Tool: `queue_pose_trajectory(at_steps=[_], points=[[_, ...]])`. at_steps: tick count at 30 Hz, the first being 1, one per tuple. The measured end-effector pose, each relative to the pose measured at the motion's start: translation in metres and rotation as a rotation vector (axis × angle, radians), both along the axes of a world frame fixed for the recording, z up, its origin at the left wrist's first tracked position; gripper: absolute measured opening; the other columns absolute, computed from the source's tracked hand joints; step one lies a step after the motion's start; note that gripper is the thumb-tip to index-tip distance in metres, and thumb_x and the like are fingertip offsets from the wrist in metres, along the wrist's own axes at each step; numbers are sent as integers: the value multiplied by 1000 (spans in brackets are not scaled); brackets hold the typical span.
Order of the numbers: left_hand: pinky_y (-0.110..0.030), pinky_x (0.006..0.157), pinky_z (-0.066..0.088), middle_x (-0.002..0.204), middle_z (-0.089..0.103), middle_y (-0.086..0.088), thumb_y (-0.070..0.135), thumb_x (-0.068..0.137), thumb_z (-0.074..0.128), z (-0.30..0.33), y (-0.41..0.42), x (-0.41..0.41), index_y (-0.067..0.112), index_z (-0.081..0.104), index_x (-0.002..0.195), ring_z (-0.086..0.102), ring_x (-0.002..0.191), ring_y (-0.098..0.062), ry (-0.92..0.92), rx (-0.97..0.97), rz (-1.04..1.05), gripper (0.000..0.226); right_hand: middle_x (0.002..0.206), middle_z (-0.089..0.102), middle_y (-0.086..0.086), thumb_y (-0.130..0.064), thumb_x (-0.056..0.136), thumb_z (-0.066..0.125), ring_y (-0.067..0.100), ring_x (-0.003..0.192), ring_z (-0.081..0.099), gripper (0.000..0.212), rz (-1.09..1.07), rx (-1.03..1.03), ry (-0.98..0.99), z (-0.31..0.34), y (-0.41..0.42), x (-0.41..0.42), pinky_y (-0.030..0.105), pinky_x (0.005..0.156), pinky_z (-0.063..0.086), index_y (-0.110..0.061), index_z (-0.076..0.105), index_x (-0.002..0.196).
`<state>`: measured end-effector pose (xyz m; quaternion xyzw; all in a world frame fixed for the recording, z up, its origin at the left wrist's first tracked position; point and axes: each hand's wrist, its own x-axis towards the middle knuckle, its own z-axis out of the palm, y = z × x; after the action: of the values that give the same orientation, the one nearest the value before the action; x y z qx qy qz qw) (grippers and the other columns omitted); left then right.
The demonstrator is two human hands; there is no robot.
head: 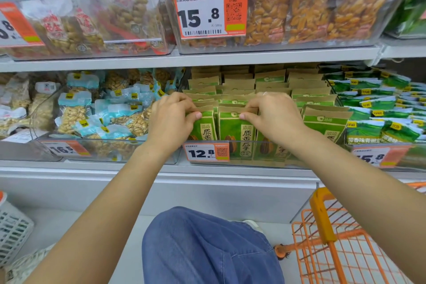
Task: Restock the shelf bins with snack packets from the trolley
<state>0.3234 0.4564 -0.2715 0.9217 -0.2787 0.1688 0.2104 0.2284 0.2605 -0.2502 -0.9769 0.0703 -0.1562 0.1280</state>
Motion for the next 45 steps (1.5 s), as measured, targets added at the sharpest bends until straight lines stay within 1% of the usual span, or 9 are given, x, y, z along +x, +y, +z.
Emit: queue_pose_trajectory(at_steps=[3,6,8,11,19,23,28,34,45], points=[[-36,94,32,120,59,0,27,91,63,3,-2,-4,16,68,103,49,113,-24,31,47,-41,18,101,69,-4,-45,91,59,18,102,57,24,4,-66,42,3,3,3,34,97,36,-25,71,98],[-38,92,41,125,55,-1,21,87,63,9,-8,-14,23,48,116,51,114,-24,242,-128,-74,33,116,62,-2,-43,89,63,19,113,49,27,6,-45,5,2,1,-2,34,97,36,-24,67,107],[-41,97,41,138,47,-4,35,89,59,15,-14,-18,21,37,135,47,123,-24,338,-239,-2,53,132,52,0,-41,88,64,19,126,40,42,26,-66,-54,-2,2,-7,35,105,30,-23,56,125],[-44,103,39,147,41,-14,61,94,35,23,-24,-11,9,25,149,42,131,-31,344,-22,157,76,142,47,6,-51,91,53,24,132,40,68,-20,-104,8,-6,2,-8,39,111,27,-17,31,146],[-37,95,42,135,54,-10,57,87,52,16,-20,-4,16,35,148,49,123,-29,320,-59,70,75,146,46,3,-54,94,44,22,132,43,62,7,-156,56,-6,0,-7,36,111,27,-22,32,146],[-39,97,38,134,54,-10,63,79,46,19,-17,-1,21,44,142,42,127,-29,247,-5,28,75,145,46,3,-53,94,45,21,132,43,64,16,-156,77,-5,-2,-6,36,108,29,-22,29,148],[-43,110,25,145,42,-13,59,90,29,32,-34,9,20,51,136,34,133,-31,76,227,52,63,158,22,3,-52,94,43,19,144,21,72,64,-180,128,-3,-3,0,38,115,19,-18,18,152],[-48,117,14,157,25,-10,41,99,23,23,-63,15,24,26,151,25,143,-29,173,426,-50,54,158,21,9,-71,83,47,21,145,20,97,41,-208,224,-2,6,18,40,118,16,-10,15,152],[-42,119,4,162,6,0,51,97,24,15,-76,54,26,16,153,3,149,-21,248,367,-43,62,160,17,7,-63,90,43,19,146,16,87,51,-229,194,-10,2,11,41,119,14,-11,12,153]])
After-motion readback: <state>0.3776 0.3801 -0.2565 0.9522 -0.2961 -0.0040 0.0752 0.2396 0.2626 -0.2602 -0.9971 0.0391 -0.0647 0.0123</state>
